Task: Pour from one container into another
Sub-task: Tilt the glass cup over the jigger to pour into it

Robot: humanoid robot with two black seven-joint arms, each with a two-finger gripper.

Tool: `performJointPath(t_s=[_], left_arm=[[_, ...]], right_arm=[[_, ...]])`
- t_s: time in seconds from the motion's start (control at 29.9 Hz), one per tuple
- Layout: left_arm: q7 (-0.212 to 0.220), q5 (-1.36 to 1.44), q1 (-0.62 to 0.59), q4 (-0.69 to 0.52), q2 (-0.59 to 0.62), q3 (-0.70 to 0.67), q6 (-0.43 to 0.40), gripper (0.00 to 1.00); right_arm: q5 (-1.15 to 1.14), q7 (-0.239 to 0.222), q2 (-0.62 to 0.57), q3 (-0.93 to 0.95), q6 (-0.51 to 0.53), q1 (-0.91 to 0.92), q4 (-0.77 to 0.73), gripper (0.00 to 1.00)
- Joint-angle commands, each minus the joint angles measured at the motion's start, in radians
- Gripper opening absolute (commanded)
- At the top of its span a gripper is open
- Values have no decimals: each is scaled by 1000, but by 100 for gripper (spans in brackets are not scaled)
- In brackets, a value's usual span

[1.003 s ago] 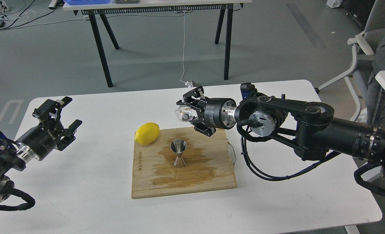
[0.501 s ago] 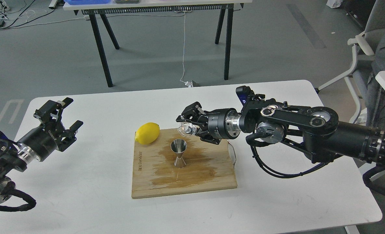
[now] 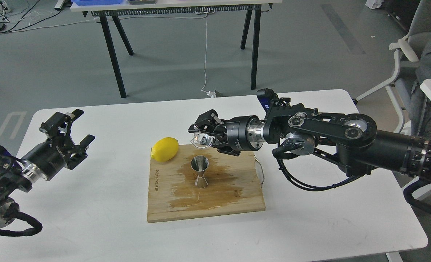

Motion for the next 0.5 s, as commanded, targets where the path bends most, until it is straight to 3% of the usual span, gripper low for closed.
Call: performJointPath(t_s=[0.0,0.47], left_arm=[[0,0,0,0,0,0,0,98],[0,0,0,0,-3,0,0,98]], right_arm=[[-45,2,0,-27,27,17,1,27],[-165,28,-6,-62,47,14,2,27]])
